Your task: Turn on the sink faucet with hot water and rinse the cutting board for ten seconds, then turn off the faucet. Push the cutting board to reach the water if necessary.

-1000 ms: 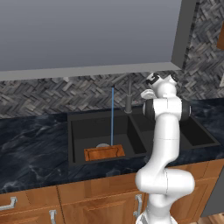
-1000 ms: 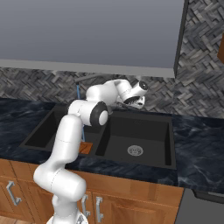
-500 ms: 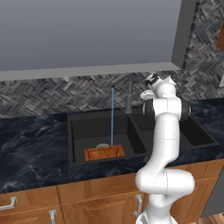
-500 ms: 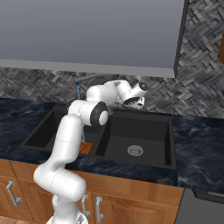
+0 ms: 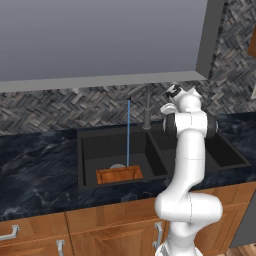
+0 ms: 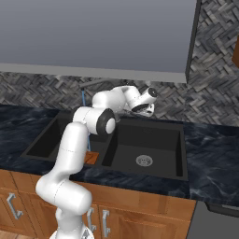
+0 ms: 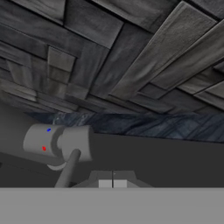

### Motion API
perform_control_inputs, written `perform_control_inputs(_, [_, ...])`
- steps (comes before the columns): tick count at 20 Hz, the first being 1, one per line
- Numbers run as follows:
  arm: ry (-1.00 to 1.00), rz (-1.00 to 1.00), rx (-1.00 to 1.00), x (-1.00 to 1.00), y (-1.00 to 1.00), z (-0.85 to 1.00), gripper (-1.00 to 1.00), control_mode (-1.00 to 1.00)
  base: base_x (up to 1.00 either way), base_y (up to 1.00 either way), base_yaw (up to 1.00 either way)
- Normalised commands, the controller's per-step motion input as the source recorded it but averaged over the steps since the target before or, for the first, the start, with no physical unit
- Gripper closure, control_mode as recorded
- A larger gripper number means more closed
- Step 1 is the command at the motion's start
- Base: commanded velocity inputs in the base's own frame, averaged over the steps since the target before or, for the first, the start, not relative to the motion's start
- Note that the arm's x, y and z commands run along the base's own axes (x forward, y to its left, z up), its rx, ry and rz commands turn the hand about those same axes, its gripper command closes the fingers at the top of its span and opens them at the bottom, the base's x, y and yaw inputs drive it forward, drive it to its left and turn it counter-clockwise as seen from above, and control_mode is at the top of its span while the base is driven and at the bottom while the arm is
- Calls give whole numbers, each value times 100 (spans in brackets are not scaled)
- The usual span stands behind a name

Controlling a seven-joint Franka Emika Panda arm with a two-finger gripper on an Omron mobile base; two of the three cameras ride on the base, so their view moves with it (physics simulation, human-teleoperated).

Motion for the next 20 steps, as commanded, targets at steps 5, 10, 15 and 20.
perform_control_inputs(5, [0,0,0,0,0,-11,100,-100,0,0,0])
perform_control_inputs(10, [0,0,0,0,2,-9,100,-100,0,0,0])
perform_control_inputs(15, [0,0,0,0,8,-10,100,-100,0,0,0])
perform_control_inputs(20, [0,0,0,0,17,-8,100,-100,0,0,0])
